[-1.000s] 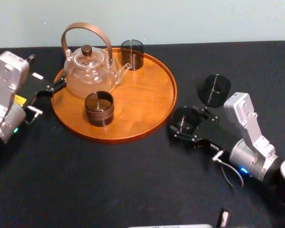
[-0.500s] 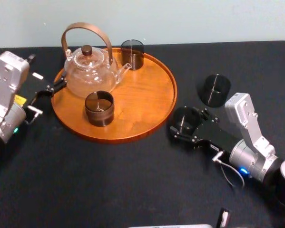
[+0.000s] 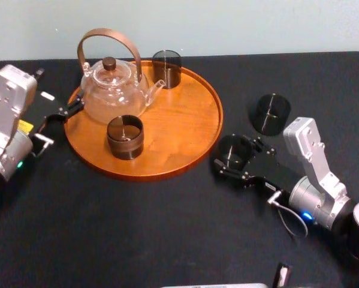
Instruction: Pick up the glass from the table and place it on the tray.
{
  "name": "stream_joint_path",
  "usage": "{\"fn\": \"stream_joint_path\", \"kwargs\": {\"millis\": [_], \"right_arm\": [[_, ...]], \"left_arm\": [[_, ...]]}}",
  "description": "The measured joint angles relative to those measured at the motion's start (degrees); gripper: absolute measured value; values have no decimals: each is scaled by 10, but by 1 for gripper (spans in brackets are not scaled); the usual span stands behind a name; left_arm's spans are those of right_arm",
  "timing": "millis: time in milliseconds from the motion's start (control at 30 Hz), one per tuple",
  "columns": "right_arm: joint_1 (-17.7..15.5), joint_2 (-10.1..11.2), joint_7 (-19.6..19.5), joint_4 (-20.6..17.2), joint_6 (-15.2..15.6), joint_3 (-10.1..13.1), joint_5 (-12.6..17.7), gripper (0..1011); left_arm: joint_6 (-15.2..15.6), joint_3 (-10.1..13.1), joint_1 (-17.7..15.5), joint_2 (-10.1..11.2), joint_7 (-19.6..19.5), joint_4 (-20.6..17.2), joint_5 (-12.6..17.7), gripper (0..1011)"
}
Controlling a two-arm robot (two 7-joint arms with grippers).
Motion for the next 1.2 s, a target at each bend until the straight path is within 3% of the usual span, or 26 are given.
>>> {"fn": "stream_joint_path", "kwargs": {"millis": [200,667,1200], "right_arm": [[0,0,0,0,0,0,0,908],[0,2,4,-5,0,0,6,907],[10,16,-1,-59,26,-1,8,908]], "left_arm": [[0,0,0,0,0,0,0,1001],[0,0,0,0,0,0,0,1001],[0,0,0,0,0,0,0,1001]]}}
